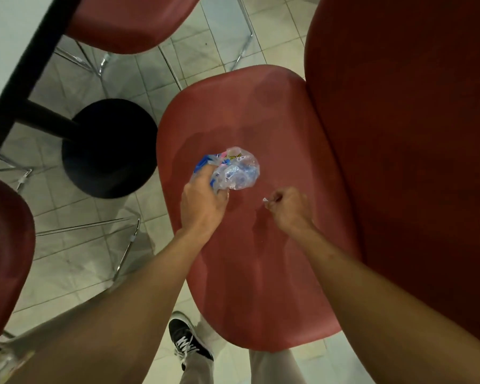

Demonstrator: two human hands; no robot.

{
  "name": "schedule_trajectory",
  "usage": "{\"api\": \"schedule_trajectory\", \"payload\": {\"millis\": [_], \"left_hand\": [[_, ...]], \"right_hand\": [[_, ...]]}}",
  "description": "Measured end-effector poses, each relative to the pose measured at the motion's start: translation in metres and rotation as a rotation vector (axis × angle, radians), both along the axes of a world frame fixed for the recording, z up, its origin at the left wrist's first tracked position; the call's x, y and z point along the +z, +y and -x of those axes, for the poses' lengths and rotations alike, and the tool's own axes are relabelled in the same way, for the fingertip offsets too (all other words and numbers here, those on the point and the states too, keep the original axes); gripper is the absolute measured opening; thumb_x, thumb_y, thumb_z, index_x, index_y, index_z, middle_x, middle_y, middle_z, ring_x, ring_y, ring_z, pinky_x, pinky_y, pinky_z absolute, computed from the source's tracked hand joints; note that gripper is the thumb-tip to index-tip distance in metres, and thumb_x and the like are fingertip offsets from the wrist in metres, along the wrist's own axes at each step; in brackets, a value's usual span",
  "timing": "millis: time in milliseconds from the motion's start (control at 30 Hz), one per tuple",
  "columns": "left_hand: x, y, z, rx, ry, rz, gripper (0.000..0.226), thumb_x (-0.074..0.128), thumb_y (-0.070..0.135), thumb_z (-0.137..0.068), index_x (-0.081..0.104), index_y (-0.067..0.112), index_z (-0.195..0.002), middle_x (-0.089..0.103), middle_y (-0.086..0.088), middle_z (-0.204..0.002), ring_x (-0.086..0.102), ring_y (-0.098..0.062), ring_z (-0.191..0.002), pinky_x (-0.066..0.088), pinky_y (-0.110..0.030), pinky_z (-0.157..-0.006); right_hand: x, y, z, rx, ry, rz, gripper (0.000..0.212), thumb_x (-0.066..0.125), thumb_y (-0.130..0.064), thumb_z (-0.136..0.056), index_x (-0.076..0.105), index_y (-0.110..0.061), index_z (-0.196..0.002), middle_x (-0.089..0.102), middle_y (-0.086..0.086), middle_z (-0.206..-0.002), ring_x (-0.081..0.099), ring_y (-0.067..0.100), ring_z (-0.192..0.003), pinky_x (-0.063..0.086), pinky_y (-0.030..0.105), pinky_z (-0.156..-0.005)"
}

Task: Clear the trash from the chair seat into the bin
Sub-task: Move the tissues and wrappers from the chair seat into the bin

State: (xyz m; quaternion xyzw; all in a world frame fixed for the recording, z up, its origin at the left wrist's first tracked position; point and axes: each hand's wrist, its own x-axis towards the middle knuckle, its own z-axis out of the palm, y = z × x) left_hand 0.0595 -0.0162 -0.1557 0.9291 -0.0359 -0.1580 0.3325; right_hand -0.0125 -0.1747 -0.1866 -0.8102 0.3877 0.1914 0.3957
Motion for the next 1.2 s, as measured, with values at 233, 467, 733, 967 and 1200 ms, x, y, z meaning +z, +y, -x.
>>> {"api": "schedule_trajectory", "payload": {"millis": [233, 467, 733, 967, 1200], "left_hand": [[0.059, 0.057, 0.039, 0.109, 0.010, -0.091, 0.020, 0.066, 0.016, -0.076, 0.066, 0.013, -0.096, 0.048, -0.003, -0.096, 0.056, -0.025, -0.084, 0.049, -0.034, -0.077], [0.107, 0.137, 0.080, 0.171, 0.021, -0.151, 0.009, 0.064, 0.019, -0.083, 0.066, 0.011, -0.084, 0.047, -0.003, -0.102, 0.048, -0.015, -0.076, 0.038, -0.027, -0.068], [0.154, 0.233, 0.122, 0.177, 0.016, -0.044, 0.017, 0.067, 0.013, -0.082, 0.060, 0.010, -0.066, 0.055, -0.002, -0.070, 0.054, -0.021, -0.069, 0.036, -0.028, -0.055], [0.182, 0.309, 0.161, 0.203, 0.004, 0.100, 0.033, 0.069, 0.012, -0.079, 0.068, 0.024, -0.110, 0.068, 0.010, -0.094, 0.063, -0.011, -0.086, 0.046, -0.023, -0.070], [0.199, 0.351, 0.180, 0.324, 0.008, 0.116, 0.048, 0.075, 0.010, -0.076, 0.060, 0.024, -0.120, 0.062, 0.007, -0.096, 0.057, -0.008, -0.080, 0.042, -0.020, -0.068]], "right_hand": [[0.059, 0.050, 0.016, -0.067, -0.134, -0.084, 0.021, 0.073, -0.028, -0.082, 0.064, -0.020, -0.064, 0.061, -0.004, -0.063, 0.053, 0.012, -0.059, 0.040, 0.024, -0.062], [0.121, 0.115, 0.041, 0.019, -0.215, -0.102, 0.014, 0.074, -0.029, -0.081, 0.071, -0.021, -0.070, 0.066, -0.005, -0.064, 0.058, 0.012, -0.063, 0.046, 0.026, -0.068], [0.169, 0.210, 0.069, 0.086, -0.296, -0.073, 0.010, 0.069, -0.024, -0.082, 0.076, -0.020, -0.087, 0.074, -0.005, -0.087, 0.068, 0.015, -0.084, 0.054, 0.029, -0.081], [0.193, 0.285, 0.097, 0.104, -0.332, -0.049, 0.004, 0.071, -0.022, -0.084, 0.075, -0.021, -0.084, 0.071, -0.005, -0.083, 0.066, 0.014, -0.081, 0.054, 0.027, -0.076], [0.212, 0.328, 0.104, 0.178, -0.310, -0.066, 0.006, 0.071, -0.024, -0.084, 0.074, -0.020, -0.088, 0.065, -0.004, -0.079, 0.065, 0.019, -0.079, 0.055, 0.030, -0.074]]}}
